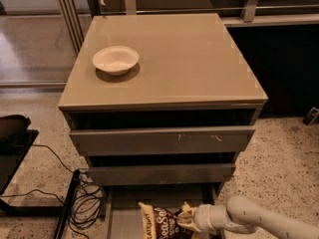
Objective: Pick brown chip bag from bottom drawer and place on counter
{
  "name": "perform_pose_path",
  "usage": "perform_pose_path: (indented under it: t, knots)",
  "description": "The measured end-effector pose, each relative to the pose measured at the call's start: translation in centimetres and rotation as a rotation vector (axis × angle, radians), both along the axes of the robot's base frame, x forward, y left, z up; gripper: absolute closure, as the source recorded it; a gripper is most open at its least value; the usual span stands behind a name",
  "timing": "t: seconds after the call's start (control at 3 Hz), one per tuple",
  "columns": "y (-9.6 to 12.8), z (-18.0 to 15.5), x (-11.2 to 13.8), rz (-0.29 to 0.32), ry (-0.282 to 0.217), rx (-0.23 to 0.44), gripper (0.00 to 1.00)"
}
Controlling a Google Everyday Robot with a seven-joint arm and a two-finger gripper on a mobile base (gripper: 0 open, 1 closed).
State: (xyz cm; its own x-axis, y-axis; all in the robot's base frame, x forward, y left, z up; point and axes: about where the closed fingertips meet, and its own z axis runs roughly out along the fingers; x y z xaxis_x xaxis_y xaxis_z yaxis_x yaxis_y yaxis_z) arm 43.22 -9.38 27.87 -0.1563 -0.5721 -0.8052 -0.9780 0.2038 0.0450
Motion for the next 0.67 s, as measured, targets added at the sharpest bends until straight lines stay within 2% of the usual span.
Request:
perform_pose_path:
  t: [0.33,0.67]
  knots:
    - [-0.8,5.8,-0.4,0.02,-0.068,-0.018,1.0]
    - [-1.3,10.6,-0.6,0.03,-0.109,-0.03,1.0]
